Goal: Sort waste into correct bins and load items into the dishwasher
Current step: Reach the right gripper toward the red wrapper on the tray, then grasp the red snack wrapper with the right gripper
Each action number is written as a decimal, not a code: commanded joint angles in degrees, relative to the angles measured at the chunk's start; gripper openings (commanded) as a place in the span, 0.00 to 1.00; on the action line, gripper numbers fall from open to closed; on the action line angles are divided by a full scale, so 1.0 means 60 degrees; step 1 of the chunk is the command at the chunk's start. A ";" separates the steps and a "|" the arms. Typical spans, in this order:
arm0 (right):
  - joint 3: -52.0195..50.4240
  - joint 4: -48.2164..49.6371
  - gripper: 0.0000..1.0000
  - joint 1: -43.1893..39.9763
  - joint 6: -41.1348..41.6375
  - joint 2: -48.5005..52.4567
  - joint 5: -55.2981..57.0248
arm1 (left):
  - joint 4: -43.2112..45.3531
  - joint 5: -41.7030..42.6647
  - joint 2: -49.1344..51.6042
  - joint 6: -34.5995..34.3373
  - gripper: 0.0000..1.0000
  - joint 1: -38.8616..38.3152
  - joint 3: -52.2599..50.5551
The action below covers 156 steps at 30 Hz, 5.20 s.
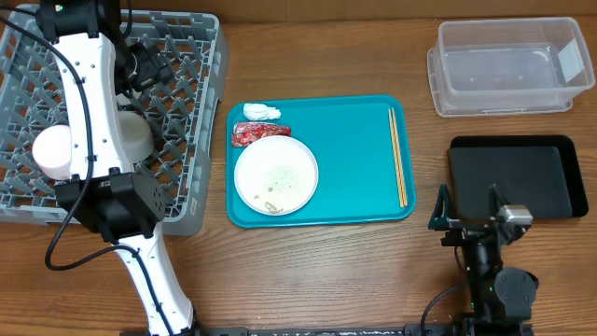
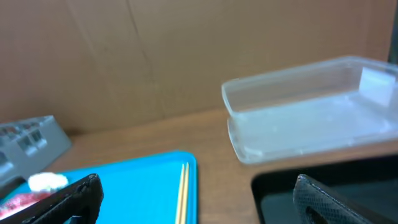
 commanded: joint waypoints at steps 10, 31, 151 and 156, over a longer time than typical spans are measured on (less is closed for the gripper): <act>-0.0098 0.1628 1.00 0.0058 1.1497 -0.0106 -0.6652 | -0.0022 0.0080 -0.0120 0.0219 1.00 -0.0007 0.0135; 0.2991 0.0379 1.00 0.0000 0.7872 0.1541 -0.4069 | -0.0022 0.0080 -0.0120 0.0219 1.00 -0.0018 0.0135; 1.6870 -0.4568 0.49 0.6215 -0.1934 2.1686 -0.0299 | -0.0022 0.0080 -0.0120 0.0219 1.00 -0.0007 0.0135; 1.7027 -0.4586 0.49 0.6204 -0.1887 2.1438 -0.0197 | -0.0022 0.0080 -0.0120 0.0219 1.00 -0.0007 0.0135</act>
